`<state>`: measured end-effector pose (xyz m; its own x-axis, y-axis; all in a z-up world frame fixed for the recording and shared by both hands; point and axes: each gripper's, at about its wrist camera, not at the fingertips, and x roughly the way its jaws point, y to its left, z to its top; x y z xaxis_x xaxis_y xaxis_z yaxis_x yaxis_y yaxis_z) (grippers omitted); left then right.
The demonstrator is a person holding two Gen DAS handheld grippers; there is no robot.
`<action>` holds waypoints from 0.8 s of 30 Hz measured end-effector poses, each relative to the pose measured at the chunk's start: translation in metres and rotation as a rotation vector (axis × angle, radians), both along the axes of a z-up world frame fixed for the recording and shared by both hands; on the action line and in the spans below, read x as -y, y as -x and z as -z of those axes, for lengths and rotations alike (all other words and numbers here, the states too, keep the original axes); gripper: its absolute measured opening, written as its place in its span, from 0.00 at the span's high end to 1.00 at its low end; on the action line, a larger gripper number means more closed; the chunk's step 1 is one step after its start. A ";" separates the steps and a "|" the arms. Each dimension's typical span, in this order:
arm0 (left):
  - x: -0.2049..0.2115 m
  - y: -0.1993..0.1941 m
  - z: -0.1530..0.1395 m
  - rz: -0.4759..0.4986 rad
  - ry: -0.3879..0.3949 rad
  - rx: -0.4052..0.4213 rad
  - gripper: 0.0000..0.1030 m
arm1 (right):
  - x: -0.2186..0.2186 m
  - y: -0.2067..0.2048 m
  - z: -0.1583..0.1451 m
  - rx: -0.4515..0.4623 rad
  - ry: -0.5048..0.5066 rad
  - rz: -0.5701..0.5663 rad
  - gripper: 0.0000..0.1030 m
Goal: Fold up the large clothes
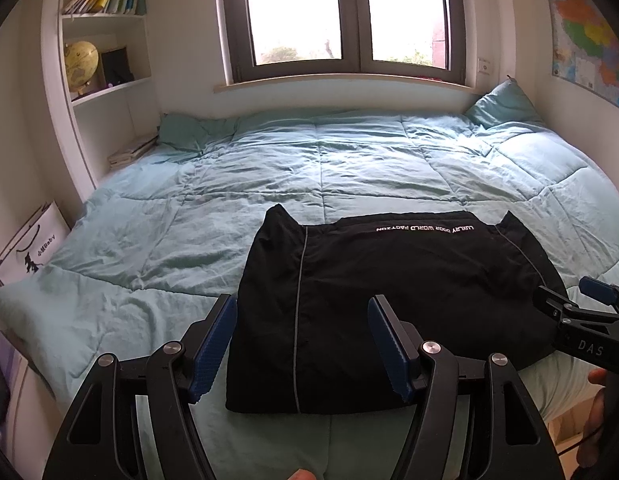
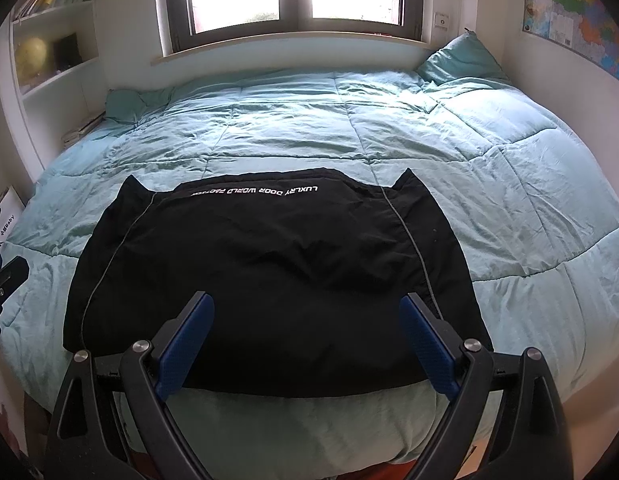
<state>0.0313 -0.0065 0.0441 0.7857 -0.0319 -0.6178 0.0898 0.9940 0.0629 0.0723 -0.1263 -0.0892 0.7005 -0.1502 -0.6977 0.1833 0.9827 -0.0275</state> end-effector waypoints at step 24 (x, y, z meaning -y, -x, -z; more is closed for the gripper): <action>0.002 0.002 -0.002 -0.017 -0.057 0.024 0.32 | 0.002 -0.004 0.001 -0.005 -0.016 -0.012 0.08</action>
<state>0.0296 -0.0084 0.0462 0.8005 0.0167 -0.5991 0.0704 0.9901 0.1216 0.0759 -0.1279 -0.0906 0.6990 -0.1305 -0.7032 0.1715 0.9851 -0.0124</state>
